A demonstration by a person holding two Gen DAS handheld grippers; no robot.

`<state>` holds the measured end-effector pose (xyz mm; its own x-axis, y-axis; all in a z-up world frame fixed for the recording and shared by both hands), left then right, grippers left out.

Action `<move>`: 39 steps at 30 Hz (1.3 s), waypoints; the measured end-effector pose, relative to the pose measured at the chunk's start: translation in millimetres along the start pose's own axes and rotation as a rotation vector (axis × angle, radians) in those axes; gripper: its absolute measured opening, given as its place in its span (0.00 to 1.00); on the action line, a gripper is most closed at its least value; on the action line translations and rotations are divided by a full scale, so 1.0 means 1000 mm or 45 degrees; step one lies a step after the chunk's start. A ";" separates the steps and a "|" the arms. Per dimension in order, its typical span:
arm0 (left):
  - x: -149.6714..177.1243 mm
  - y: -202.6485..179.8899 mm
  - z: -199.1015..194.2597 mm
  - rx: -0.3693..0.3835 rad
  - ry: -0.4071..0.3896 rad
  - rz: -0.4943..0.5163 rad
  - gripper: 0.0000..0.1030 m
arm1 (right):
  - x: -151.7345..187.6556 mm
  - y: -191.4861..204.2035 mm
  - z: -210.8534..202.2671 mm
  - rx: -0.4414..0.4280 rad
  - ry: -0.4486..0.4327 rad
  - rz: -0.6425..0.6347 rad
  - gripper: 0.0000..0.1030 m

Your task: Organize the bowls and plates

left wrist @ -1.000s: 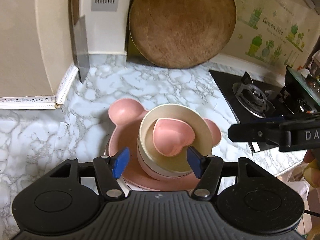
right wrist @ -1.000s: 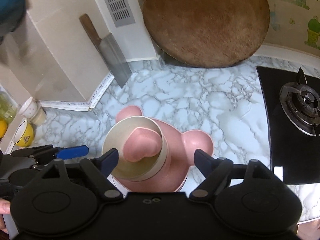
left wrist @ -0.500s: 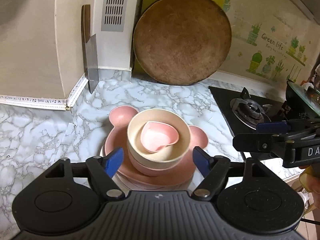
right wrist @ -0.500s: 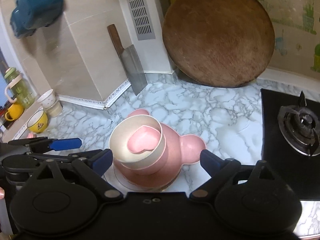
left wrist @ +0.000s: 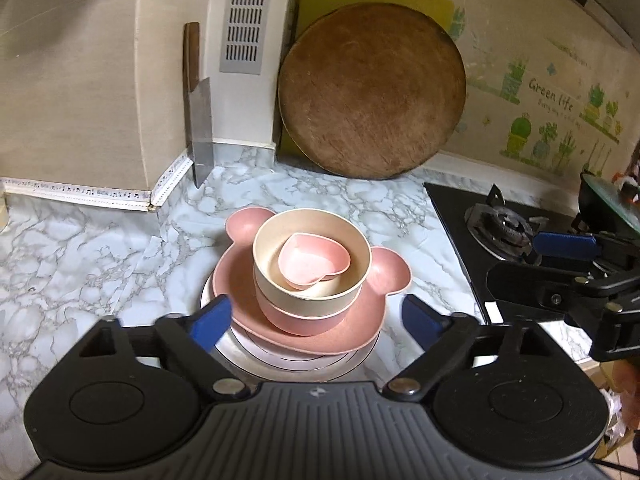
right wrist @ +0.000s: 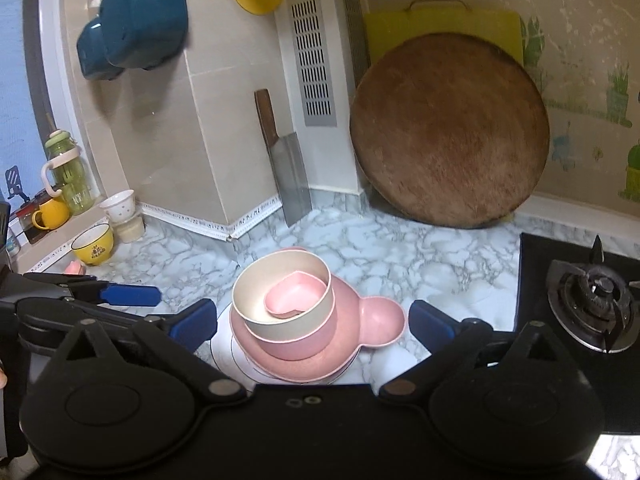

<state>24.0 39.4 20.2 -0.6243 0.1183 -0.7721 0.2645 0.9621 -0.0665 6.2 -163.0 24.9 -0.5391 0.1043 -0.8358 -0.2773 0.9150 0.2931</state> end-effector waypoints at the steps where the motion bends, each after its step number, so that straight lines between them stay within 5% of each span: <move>1: 0.001 0.000 -0.001 0.000 -0.009 0.000 0.98 | 0.002 -0.001 0.000 0.001 -0.013 -0.004 1.00; 10: 0.008 -0.005 -0.008 -0.058 -0.086 0.002 1.00 | 0.016 -0.005 0.005 0.018 -0.051 -0.008 1.00; 27: 0.014 -0.011 -0.008 -0.071 -0.067 0.014 1.00 | 0.025 -0.015 0.007 0.062 -0.006 0.076 1.00; 39: 0.014 -0.016 -0.009 -0.054 -0.091 0.042 1.00 | 0.027 -0.018 -0.005 0.096 -0.083 0.071 1.00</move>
<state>4.5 27.5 15.8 -0.5611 0.1336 -0.8169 0.2517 0.9677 -0.0146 -7.3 -179.0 -0.8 -0.4988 0.1788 -0.8481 -0.1862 0.9335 0.3063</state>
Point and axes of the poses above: each gripper's, at about its wrist camera, not at the fingertips, and z roughly the way its jaws point, y to its left, x to its underside, the point moved 1 cm from there along z, roughly the way its jaws point, and after that the axes turned 5 degrees about z, right-handed, at the moved point
